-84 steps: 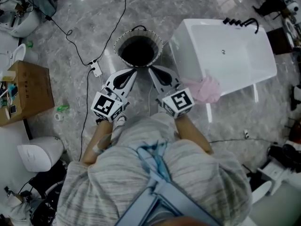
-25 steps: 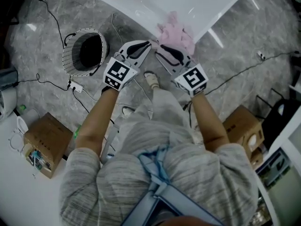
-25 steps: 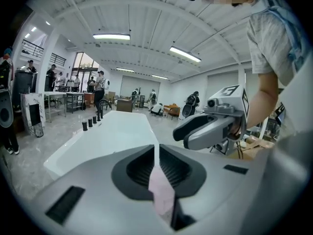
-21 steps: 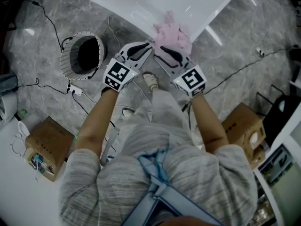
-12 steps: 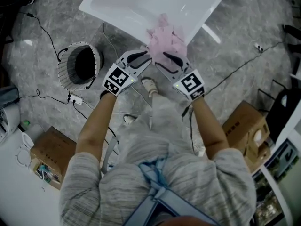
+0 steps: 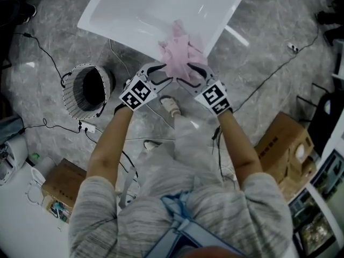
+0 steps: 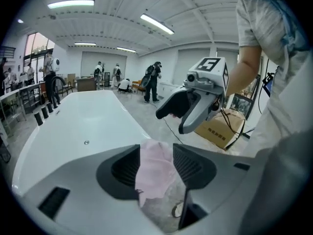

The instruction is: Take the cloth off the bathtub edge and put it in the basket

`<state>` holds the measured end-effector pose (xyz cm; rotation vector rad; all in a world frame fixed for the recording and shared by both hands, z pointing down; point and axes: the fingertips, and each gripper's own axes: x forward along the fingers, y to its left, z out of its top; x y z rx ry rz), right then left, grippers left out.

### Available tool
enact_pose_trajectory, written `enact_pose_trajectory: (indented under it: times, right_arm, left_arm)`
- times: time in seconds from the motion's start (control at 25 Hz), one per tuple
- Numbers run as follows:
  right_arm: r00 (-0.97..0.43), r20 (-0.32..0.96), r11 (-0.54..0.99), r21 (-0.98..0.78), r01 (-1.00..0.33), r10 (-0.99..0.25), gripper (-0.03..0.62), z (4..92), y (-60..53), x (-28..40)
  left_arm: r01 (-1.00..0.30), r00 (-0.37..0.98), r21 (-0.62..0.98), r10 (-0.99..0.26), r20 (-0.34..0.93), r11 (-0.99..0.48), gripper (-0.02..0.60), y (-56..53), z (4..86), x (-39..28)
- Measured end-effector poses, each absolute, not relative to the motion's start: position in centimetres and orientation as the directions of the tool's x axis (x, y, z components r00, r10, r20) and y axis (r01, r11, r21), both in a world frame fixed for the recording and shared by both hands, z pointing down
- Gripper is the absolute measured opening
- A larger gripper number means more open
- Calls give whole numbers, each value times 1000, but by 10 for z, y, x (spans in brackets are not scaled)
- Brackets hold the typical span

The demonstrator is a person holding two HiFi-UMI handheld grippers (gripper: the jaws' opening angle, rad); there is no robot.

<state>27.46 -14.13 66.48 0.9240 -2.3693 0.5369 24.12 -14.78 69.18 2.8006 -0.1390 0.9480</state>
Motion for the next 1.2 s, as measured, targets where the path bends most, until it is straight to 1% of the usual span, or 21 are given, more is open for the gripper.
enact_pose_trajectory:
  times: [0.08, 0.12, 0.16, 0.24, 0.32, 0.36, 0.44, 0.48, 0.52, 0.56, 0.6, 0.64, 0.72, 0.76, 0.8, 0.88, 0.92, 1.04, 1.2]
  right_arm:
    - [-607, 635, 690, -157, -707, -478, 232, 679, -141, 281]
    - [-599, 650, 693, -151, -705, -468, 234, 687, -141, 284]
    - [-591, 665, 696, -146, -703, -457, 265, 694, -141, 287]
    - [-577, 691, 706, -135, -696, -436, 270, 709, -141, 294]
    - [-560, 716, 717, -120, -687, -418, 280, 722, -141, 302]
    - [-551, 728, 722, -111, -683, -409, 305, 729, -141, 305]
    - [-532, 751, 734, -94, -672, -391, 311, 742, -142, 312]
    - [-523, 762, 741, -85, -666, -382, 340, 749, -142, 315]
    - [-515, 772, 747, -80, -660, -372, 342, 756, -142, 318]
    - [-508, 782, 752, -77, -655, -362, 349, 764, -142, 321]
    - [-502, 790, 756, -76, -651, -353, 381, 771, -141, 323]
    - [-496, 797, 759, -75, -647, -344, 391, 776, -141, 325]
    - [-484, 813, 767, -74, -637, -324, 444, 787, -140, 328]
    - [-479, 820, 773, -73, -630, -313, 454, 792, -139, 329]
    - [-474, 827, 781, -72, -620, -301, 478, 798, -138, 330]
    - [-456, 850, 796, -75, -600, -263, 492, 810, -135, 333]
    - [-443, 863, 804, -74, -590, -245, 506, 817, -133, 334]
    - [-411, 885, 830, -54, -555, -218, 507, 831, -135, 336]
    - [-369, 908, 862, -16, -507, -201, 506, 848, -141, 337]
  left_arm:
    - [-114, 765, 136, 0, 644, -984, 200, -146, 709, 244]
    - [-101, 754, 133, 12, 657, -986, 235, -146, 716, 246]
    - [-89, 743, 132, 22, 669, -987, 252, -147, 722, 248]
    - [-74, 721, 133, 39, 692, -988, 258, -148, 735, 253]
    - [-65, 700, 135, 51, 712, -989, 288, -149, 747, 258]
    - [-60, 689, 135, 56, 723, -989, 290, -150, 753, 260]
    - [-48, 659, 126, 63, 749, -991, 291, -153, 765, 264]
    - [-44, 644, 121, 65, 762, -992, 291, -156, 772, 266]
    - [-41, 630, 119, 66, 774, -992, 295, -158, 777, 268]
    - [-39, 617, 117, 68, 784, -992, 339, -160, 783, 269]
    - [-37, 604, 116, 70, 794, -993, 344, -162, 788, 271]
    - [-33, 592, 115, 73, 803, -993, 345, -163, 793, 272]
    - [-21, 567, 116, 83, 820, -993, 384, -162, 803, 273]
    - [-13, 553, 118, 91, 828, -993, 402, -161, 808, 274]
    - [-3, 538, 120, 100, 837, -993, 427, -160, 814, 274]
    - [22, 508, 128, 121, 853, -992, 487, -158, 824, 275]
    - [36, 496, 134, 134, 858, -990, 499, -157, 829, 276]
    - [67, 475, 143, 158, 866, -987, 499, -158, 840, 281]
    - [67, 455, 140, 155, 877, -988, 499, -165, 853, 287]
